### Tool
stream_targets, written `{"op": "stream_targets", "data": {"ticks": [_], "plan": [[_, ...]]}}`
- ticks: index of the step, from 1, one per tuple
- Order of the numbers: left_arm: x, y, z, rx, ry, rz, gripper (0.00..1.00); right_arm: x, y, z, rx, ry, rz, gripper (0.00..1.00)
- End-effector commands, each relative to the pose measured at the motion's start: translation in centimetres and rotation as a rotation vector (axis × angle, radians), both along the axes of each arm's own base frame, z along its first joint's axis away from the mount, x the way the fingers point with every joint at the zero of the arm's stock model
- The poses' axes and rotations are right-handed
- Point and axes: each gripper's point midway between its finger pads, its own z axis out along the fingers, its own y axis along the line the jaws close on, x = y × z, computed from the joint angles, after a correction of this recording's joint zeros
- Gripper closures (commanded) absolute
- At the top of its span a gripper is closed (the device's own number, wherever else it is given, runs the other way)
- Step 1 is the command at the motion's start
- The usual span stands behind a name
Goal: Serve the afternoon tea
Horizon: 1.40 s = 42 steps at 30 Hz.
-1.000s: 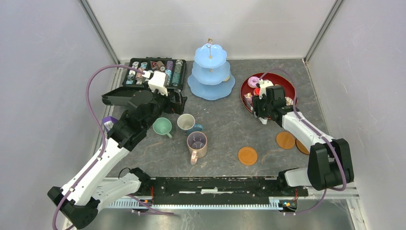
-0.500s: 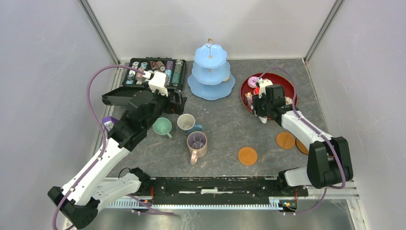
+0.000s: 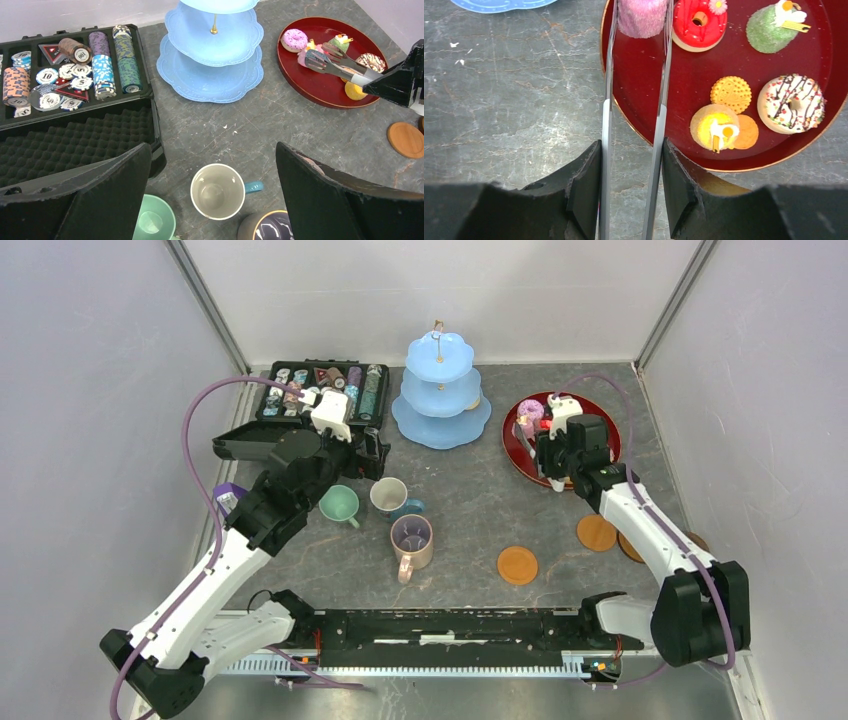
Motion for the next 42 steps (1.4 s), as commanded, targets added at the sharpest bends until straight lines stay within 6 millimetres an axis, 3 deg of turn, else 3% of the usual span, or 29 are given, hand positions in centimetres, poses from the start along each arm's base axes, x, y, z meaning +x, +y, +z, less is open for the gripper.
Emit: {"op": "stream_targets", "data": {"ticks": [1,9,12,20,26,29,31,35,42], "plan": [[0.0,0.0,1.6,-0.005,-0.062,-0.013,0.00,1.8,3.1,3.4,0.089,-0.102,0.088,0.80],[-0.3,-0.2,1.8,-0.014,-0.064,-0.028,0.00,4.6,8.2,3.8,0.112,-0.098,0.178,0.80],[-0.5,-0.7,1.9,-0.027,-0.058,-0.054,0.00,5.2,7.4,3.3,0.056,-0.073,0.127,0.82],[-0.8,-1.1,2.1,-0.046,-0.053,-0.075,0.00,3.7,4.3,1.6,-0.059,-0.051,0.035,0.81],[-0.6,-1.0,1.8,-0.036,-0.047,-0.068,0.00,1.6,6.6,1.9,0.092,-0.061,0.125,0.72],[-0.4,-0.8,1.6,-0.028,-0.048,-0.052,0.00,1.0,6.8,1.8,0.126,-0.049,0.111,0.70],[-0.3,-0.8,1.5,-0.024,-0.045,-0.050,0.00,0.8,6.8,2.1,0.151,-0.056,0.099,0.69],[-0.5,-1.1,1.5,-0.034,-0.043,-0.067,0.00,0.5,8.1,2.0,0.269,-0.054,0.085,0.58],[-0.5,-1.0,1.5,-0.031,-0.045,-0.060,0.00,1.1,8.7,1.4,0.372,-0.020,-0.003,0.54]]}}
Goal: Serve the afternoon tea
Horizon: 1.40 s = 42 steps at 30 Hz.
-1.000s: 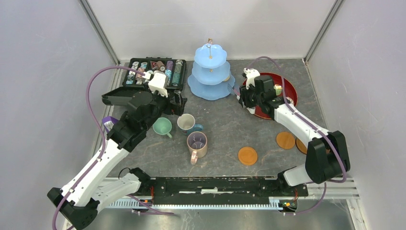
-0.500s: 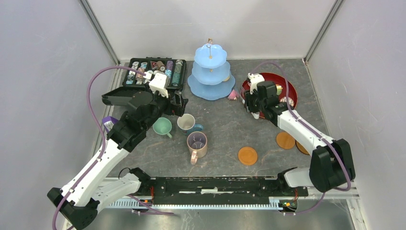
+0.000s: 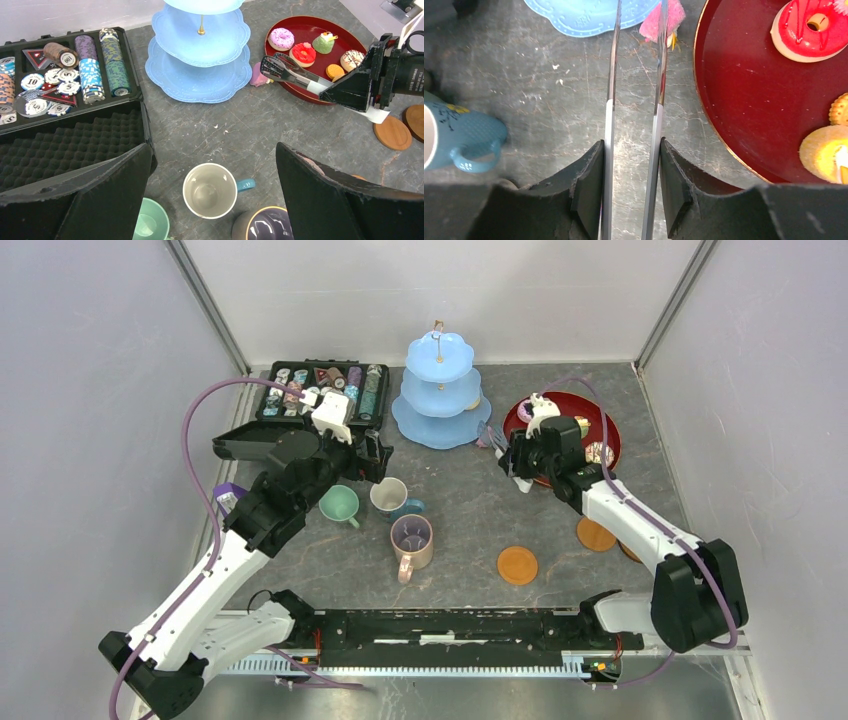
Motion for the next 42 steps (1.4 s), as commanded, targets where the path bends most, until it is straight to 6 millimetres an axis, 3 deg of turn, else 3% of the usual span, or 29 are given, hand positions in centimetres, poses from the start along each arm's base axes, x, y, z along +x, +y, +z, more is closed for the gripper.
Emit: {"op": "stream_targets", "data": {"ticks": [1,14,27,35,42], "plan": [[0.2,-0.2,1.2,-0.013,-0.044,-0.005,0.00,1.3,0.8,1.7,0.128,-0.045,-0.074,0.54],[-0.1,-0.3,1.5,-0.027,-0.049,-0.017,0.01,1.2,-0.2,-0.4,0.058,-0.027,-0.107,0.46],[-0.1,-0.5,1.4,-0.027,-0.044,-0.025,0.01,3.0,0.9,-1.6,0.052,-0.018,-0.094,0.47],[0.0,-0.5,1.2,-0.022,-0.040,-0.020,0.01,3.3,0.5,-1.5,0.016,-0.045,-0.100,0.60],[0.0,-0.5,1.3,-0.024,-0.040,-0.021,0.01,2.8,0.1,-0.8,-0.013,-0.078,-0.088,0.82]]}}
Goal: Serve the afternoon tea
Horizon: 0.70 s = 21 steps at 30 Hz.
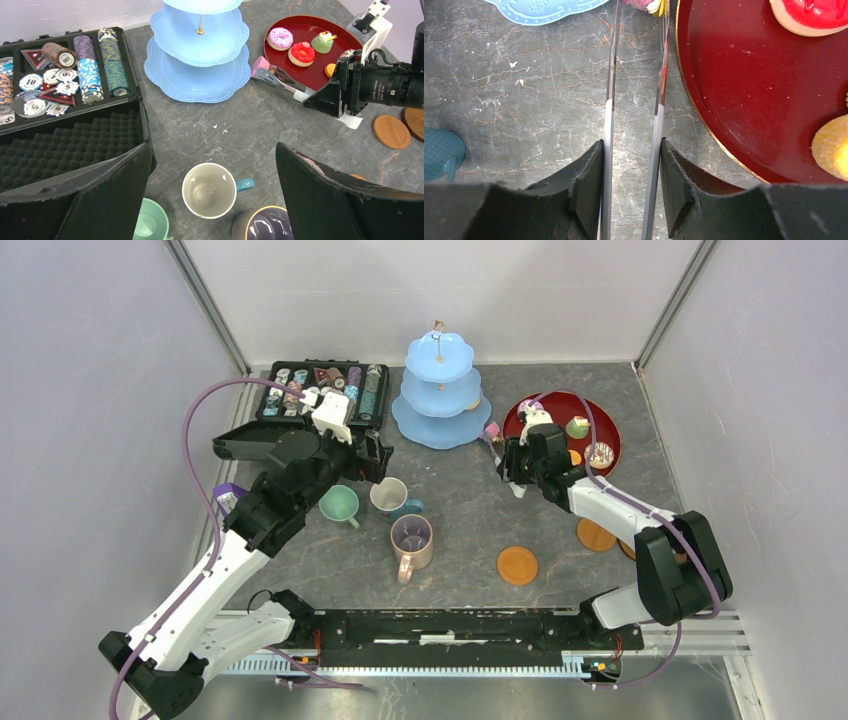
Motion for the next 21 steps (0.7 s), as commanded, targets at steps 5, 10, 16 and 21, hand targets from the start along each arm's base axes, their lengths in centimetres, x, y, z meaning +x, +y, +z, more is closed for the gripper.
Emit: {"op": "stream_targets", "data": {"ticks": [5,10,16,21], "plan": [[0.0,-0.4,1.3,-0.024,-0.042,-0.020,0.01,1.7,0.2,5.0,-0.058,-0.195,0.051,0.92],[0.1,-0.5,1.2,-0.020,-0.039,-0.019,0.01,2.0,-0.3,5.5,-0.118,-0.203,0.056,0.91],[0.1,-0.6,1.2,-0.021,-0.036,-0.026,0.01,2.3,-0.1,4.9,-0.115,-0.170,0.050,0.56],[0.1,-0.6,1.1,-0.019,-0.034,-0.022,0.01,3.0,0.8,3.9,-0.097,-0.142,0.061,0.49]]}}
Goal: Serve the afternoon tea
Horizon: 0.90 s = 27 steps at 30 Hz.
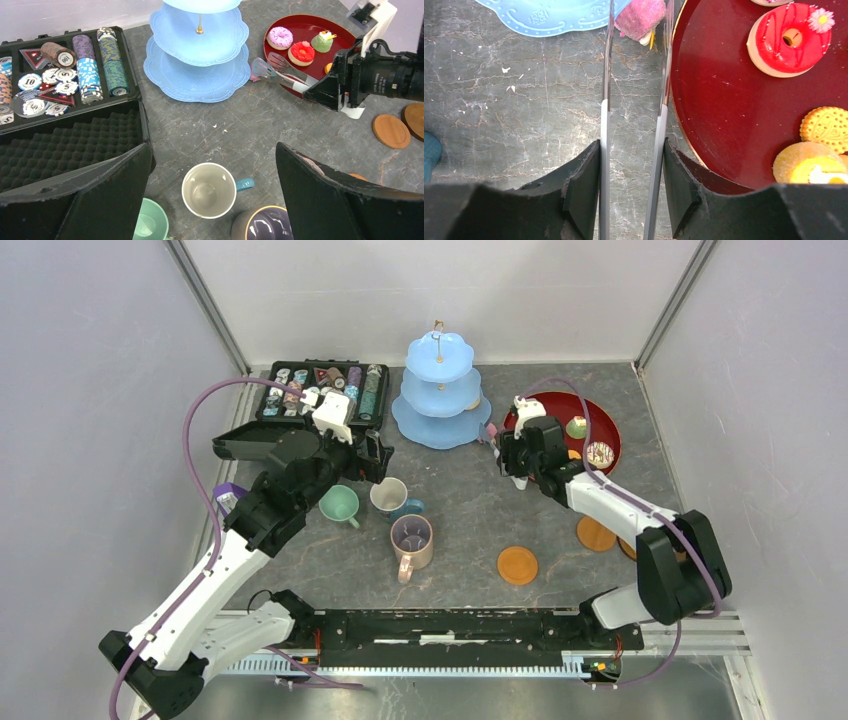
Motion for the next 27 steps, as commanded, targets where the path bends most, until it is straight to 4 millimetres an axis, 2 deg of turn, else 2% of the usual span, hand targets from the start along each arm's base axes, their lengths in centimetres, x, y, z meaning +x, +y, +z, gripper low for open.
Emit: {"op": "stream_targets", "data": {"ticks": [1,5,11,17,23,24,27], "plan": [[0.1,-0.5,1.2,-0.021,-0.037,-0.022,0.01,2.1,1.1,1.7,0.029,-0.050,0.004,0.48],[0.0,-0.6,1.2,-0.022,-0.038,-0.024,0.01,2.9,1.5,1.4,0.036,-0.058,0.006,0.44],[-0.1,-0.6,1.4,-0.028,-0.040,-0.029,0.01,3.3,1.4,1.5,0.030,-0.069,-0.007,0.49],[-0.1,-0.6,1.4,-0.029,-0.041,-0.028,0.01,3.3,1.5,1.8,0.026,-0.071,0.000,0.72],[-0.1,-0.6,1.5,-0.032,-0.041,-0.030,0.01,2.5,1.1,3.3,-0.011,-0.098,0.007,0.97],[-0.1,-0.7,1.4,-0.031,-0.040,-0.032,0.01,2.4,1.0,3.6,-0.020,-0.101,0.013,1.00],[-0.1,-0.7,1.5,-0.032,-0.041,-0.031,0.01,2.2,0.9,4.6,-0.044,-0.125,0.023,1.00]]}}
